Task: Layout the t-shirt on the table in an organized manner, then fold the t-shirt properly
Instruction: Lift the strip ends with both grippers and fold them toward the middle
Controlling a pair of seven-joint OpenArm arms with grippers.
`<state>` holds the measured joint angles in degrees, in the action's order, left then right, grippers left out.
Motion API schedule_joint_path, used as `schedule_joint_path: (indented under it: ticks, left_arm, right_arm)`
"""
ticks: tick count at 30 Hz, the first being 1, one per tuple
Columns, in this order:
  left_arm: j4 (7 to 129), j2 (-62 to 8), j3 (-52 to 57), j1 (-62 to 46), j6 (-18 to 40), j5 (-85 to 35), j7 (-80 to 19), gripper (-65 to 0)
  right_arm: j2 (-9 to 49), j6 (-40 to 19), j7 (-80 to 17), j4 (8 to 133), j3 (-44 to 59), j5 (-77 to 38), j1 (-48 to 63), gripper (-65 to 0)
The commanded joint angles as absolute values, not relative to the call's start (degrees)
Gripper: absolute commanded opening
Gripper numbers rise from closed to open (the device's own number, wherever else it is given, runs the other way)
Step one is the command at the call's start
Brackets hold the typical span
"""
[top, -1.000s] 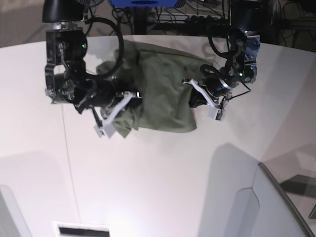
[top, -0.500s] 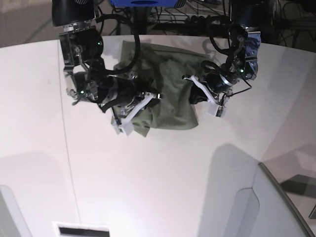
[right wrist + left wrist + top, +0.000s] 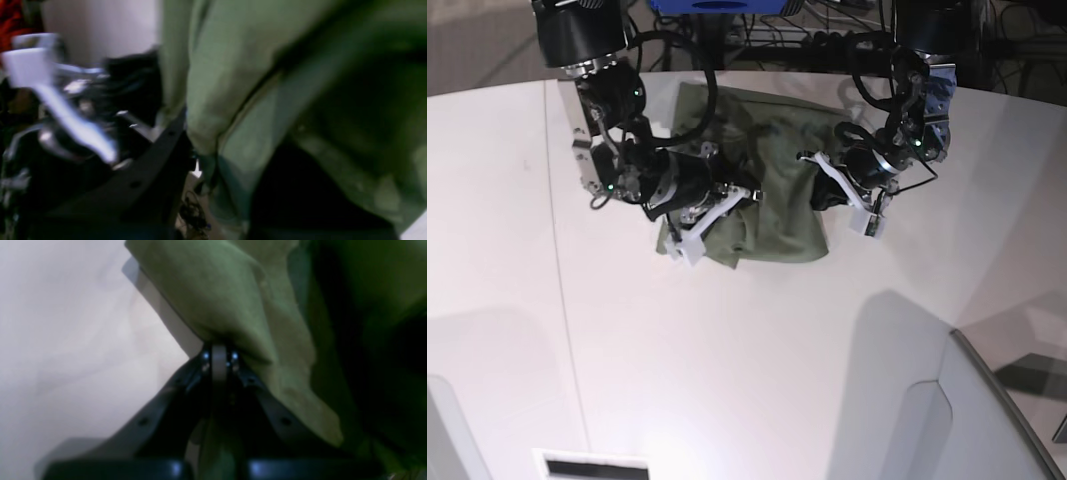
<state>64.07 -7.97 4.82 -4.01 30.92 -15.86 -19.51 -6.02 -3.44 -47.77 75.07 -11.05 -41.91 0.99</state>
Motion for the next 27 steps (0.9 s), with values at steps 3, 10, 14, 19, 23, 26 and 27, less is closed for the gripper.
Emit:
schedule_joint_path:
  ticks: [3,10,14,19,23,26,27]
  left_arm:
    - [64.48,-8.4,5.05,-4.0,30.46,-14.55,-21.32,-65.0]
    - [68.18,-9.98,12.88,-5.05,28.62,-14.29,-21.58,-65.0]
    - [70.29,-12.88,12.7,-7.16,28.62,-14.29,-21.67,-65.0]
    - [70.46,-13.14,12.62,-9.36,28.79,-14.29,-21.49,-65.0]
    - [70.55,-12.88,8.4,-10.07,28.88,-14.55,-21.41,-65.0]
    - [70.55,-12.53,6.02,-10.15,28.79,-14.64,-21.41,-65.0]
    - [70.55,-12.18,5.67,-10.15,28.79,-14.64,-21.41,-65.0]
  right_arm:
    - [-6.55,-4.09,-45.85,74.59,-11.3,-45.32,-1.01,-64.2]
    - [-6.73,-4.09,-45.67,73.8,-11.3,-46.2,-2.51,-64.2]
    - [-6.9,-4.09,-45.67,73.63,-11.82,-46.29,-3.03,-64.2]
    - [-6.9,-4.09,-44.88,73.63,-13.14,-46.37,-3.3,-64.2]
    - [-6.9,-4.09,-44.53,71.78,-13.14,-46.9,-3.47,-64.2]
    - [-6.81,-4.09,-44.44,68.97,-13.32,-50.77,-4.53,-64.2]
    - [-6.73,-4.09,-44.44,68.09,-13.32,-51.47,-4.7,-64.2]
